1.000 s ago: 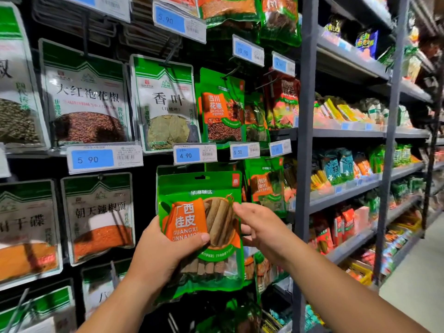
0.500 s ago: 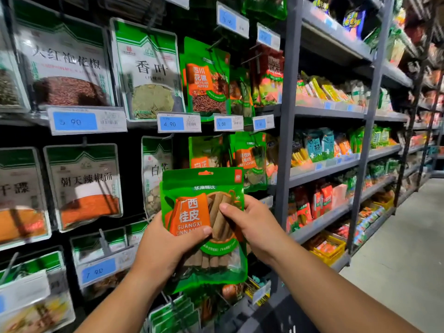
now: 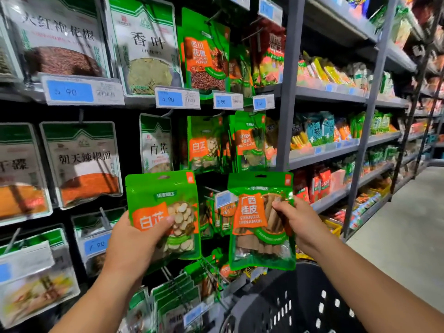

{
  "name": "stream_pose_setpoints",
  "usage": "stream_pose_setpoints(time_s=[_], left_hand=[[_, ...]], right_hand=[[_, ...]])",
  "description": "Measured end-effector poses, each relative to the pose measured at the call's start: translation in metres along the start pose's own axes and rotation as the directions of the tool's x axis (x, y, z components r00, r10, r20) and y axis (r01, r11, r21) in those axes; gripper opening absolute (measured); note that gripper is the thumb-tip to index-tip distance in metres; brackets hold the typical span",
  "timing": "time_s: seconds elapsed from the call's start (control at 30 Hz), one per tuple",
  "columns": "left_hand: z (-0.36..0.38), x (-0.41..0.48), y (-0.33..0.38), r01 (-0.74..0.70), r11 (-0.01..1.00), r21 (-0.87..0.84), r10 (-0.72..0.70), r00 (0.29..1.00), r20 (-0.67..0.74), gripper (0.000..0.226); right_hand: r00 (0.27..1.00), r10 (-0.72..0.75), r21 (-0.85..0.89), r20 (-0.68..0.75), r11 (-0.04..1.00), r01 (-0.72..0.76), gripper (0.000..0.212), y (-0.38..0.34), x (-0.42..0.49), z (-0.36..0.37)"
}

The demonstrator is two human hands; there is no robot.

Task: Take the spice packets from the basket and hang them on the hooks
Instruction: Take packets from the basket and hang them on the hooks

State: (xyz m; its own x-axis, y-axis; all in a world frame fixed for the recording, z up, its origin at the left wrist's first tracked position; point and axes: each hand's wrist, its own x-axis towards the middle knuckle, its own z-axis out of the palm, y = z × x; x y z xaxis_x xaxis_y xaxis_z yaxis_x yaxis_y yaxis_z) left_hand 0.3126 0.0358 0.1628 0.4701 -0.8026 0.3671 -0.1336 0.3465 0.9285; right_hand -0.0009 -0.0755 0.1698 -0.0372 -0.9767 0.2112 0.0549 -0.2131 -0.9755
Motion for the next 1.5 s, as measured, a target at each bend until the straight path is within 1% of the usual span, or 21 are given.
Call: stream_pose_setpoints(time_s=[0.03, 0.07, 0.17, 0.23, 0.37, 0.43, 0.53, 0.7, 0.9, 1.23, 1.3, 1.43, 1.5], left_hand=[[-0.001, -0.001, -0.002, 0.003, 1.000, -0.001, -0.003, 1.000, 0.004, 0.050], [-0.002, -0.001, -0.002, 0.010, 1.000, -0.002, -0.010, 1.000, 0.005, 0.048], [-0.003, -0.003, -0.005, 0.005, 1.000, 0.007, -0.005, 1.000, 0.013, 0.031], [-0.003, -0.003, -0.006, 0.007, 1.000, -0.001, -0.007, 1.000, 0.007, 0.027], [0.000, -0.004, -0.008, 0.014, 1.000, 0.005, -0.014, 1.000, 0.014, 0.027], [0.002, -0.003, -0.008, 0.029, 1.000, -0.004, -0.029, 0.999, 0.019, 0.025], [0.006, 0.003, -0.005, 0.021, 1.000, -0.004, -0.021, 0.999, 0.027, 0.024], [0.012, 0.016, -0.003, 0.001, 1.000, 0.014, -0.001, 1.000, 0.015, 0.025], [0.016, 0.025, -0.005, -0.002, 1.000, 0.011, 0.001, 1.000, 0.013, 0.026], [0.017, 0.030, -0.017, 0.022, 0.999, 0.028, -0.022, 1.000, 0.001, 0.031], [0.018, 0.030, -0.018, 0.019, 0.999, 0.031, -0.019, 1.000, 0.003, 0.034], [0.020, 0.027, -0.017, 0.028, 1.000, 0.008, -0.028, 1.000, 0.009, 0.028], [0.020, 0.027, -0.018, 0.039, 0.999, 0.005, -0.039, 0.999, 0.020, 0.030]], right_hand=[[1.000, 0.019, 0.000, -0.002, 1.000, -0.019, 0.013, 0.008, 0.001, -0.003], [0.999, 0.038, -0.009, 0.002, 0.999, -0.038, 0.014, 0.017, 0.002, -0.006], [0.992, 0.120, -0.035, 0.029, 0.992, -0.119, 0.016, 0.044, 0.005, -0.010], [0.987, 0.154, -0.040, 0.045, 0.988, -0.152, 0.015, 0.057, 0.004, -0.007], [0.978, 0.188, -0.058, 0.093, 0.981, -0.184, 0.015, 0.076, 0.007, 0.006], [0.970, 0.199, -0.092, 0.138, 0.978, -0.188, 0.017, 0.082, 0.012, 0.013], [0.964, 0.210, -0.132, 0.164, 0.973, -0.189, 0.017, 0.089, 0.022, 0.026], [0.949, 0.218, -0.132, 0.228, 0.972, -0.192, 0.018, 0.095, 0.037, 0.042], [0.951, 0.224, -0.158, 0.214, 0.968, -0.193, 0.015, 0.101, 0.055, 0.052], [0.945, 0.200, -0.148, 0.259, 0.975, -0.166, 0.017, 0.109, 0.073, 0.064], [0.948, 0.200, -0.128, 0.249, 0.977, -0.172, 0.017, 0.112, 0.075, 0.066], [0.958, 0.198, -0.127, 0.208, 0.976, -0.175, 0.018, 0.117, 0.079, 0.066], [0.960, 0.206, -0.129, 0.192, 0.975, -0.183, 0.018, 0.119, 0.079, 0.066]])
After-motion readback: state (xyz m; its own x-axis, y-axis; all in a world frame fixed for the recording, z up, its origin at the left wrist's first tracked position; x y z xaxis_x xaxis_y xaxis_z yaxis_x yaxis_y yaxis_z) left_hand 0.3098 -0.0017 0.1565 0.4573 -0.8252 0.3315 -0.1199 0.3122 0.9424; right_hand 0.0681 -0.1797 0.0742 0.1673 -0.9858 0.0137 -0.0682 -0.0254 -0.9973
